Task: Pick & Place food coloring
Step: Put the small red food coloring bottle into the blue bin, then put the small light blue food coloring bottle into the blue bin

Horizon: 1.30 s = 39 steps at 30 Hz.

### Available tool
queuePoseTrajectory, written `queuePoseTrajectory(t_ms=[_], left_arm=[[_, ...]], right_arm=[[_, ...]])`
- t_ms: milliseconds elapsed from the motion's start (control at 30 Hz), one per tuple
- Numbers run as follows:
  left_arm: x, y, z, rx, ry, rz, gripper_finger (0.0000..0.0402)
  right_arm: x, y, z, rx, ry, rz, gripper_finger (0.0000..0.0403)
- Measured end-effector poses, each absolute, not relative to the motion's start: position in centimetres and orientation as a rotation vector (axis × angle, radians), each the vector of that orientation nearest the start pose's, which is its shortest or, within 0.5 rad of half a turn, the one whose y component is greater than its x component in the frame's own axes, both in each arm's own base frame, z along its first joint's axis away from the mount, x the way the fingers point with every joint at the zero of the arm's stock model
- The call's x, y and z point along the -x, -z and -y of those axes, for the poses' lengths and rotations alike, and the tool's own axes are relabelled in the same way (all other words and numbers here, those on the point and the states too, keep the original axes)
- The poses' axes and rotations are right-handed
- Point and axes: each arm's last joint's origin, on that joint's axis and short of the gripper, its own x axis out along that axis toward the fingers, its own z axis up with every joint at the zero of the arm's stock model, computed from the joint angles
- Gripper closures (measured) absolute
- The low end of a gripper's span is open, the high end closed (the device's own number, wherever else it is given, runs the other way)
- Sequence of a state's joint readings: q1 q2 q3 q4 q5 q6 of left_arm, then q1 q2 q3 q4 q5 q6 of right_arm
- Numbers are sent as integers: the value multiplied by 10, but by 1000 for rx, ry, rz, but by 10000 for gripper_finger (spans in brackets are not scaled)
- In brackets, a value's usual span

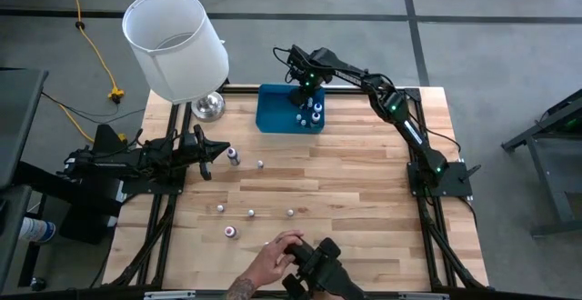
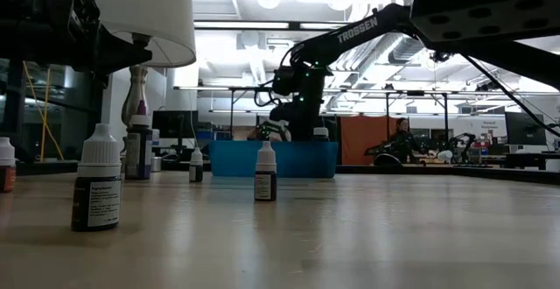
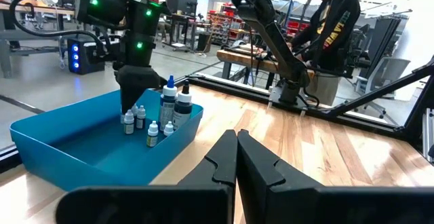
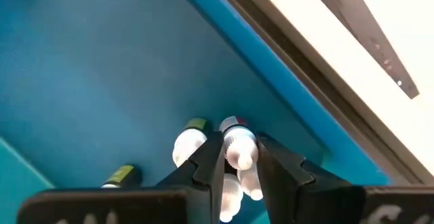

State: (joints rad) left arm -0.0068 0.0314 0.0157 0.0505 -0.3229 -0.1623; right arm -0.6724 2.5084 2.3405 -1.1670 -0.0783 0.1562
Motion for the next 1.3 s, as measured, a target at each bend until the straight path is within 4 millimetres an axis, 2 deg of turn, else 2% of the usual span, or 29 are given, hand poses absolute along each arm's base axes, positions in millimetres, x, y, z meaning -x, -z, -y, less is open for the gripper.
queuePoseTrajectory(t_ms=[567, 700, 933, 1300], left_arm=[[-97, -171, -9, 167, -312, 60, 401], [-97, -171, -9, 167, -313, 60, 401], [-97, -171, -9, 167, -313, 60, 401], [-97, -171, -9, 167, -312, 60, 401]], right_arm=[[-400, -185, 316, -601, 614, -1203, 270], [-399, -191, 316, -602, 601, -1185, 262], [-396, -210, 314, -577, 591, -1149, 252], [-386, -266, 299, -512, 568, -1051, 251]])
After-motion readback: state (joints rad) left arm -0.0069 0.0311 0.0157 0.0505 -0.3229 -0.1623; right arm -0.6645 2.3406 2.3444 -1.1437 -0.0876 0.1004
